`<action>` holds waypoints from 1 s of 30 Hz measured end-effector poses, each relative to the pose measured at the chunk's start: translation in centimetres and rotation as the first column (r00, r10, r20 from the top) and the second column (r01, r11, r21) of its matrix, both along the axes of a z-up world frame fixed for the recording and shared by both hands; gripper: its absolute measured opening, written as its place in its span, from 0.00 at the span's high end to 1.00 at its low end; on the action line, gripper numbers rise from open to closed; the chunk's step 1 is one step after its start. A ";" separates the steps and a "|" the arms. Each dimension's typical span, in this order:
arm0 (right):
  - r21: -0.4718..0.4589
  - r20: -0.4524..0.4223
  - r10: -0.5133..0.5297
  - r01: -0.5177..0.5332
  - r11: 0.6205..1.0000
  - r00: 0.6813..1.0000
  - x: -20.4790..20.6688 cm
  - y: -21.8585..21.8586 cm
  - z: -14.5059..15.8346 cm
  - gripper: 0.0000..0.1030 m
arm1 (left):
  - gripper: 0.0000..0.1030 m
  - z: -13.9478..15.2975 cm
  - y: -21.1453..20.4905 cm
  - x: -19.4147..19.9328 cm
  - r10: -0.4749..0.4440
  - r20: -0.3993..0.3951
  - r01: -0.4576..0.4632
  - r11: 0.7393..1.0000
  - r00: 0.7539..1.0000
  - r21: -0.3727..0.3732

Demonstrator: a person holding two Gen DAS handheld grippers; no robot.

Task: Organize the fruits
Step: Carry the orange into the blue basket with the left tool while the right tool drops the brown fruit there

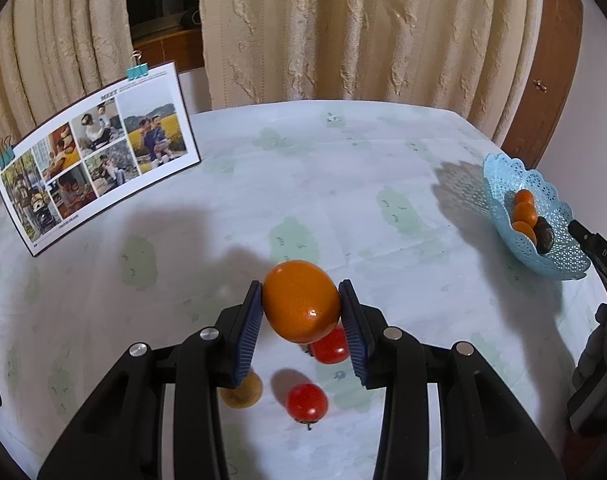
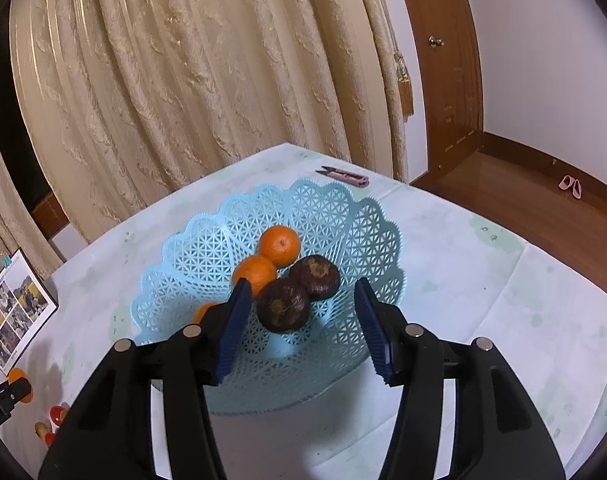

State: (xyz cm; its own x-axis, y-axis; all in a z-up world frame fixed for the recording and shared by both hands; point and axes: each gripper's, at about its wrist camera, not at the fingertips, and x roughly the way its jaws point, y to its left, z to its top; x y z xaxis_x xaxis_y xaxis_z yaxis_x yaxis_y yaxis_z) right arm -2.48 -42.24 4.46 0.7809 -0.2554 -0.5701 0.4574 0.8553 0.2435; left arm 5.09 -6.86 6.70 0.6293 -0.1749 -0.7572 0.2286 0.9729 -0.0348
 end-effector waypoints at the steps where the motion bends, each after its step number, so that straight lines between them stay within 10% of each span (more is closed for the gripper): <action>1: -0.003 0.004 -0.004 0.004 1.000 1.000 0.0 -0.1 0.0 0.47 | 0.62 0.1 -0.3 0.0 -0.005 0.002 0.005 1.000 1.000 0.002; 30: 0.008 0.119 -0.103 0.103 0.995 0.988 -2.5 -1.3 0.4 0.46 | 0.62 1.5 -16.9 -0.1 -0.312 0.073 0.310 0.950 0.947 0.040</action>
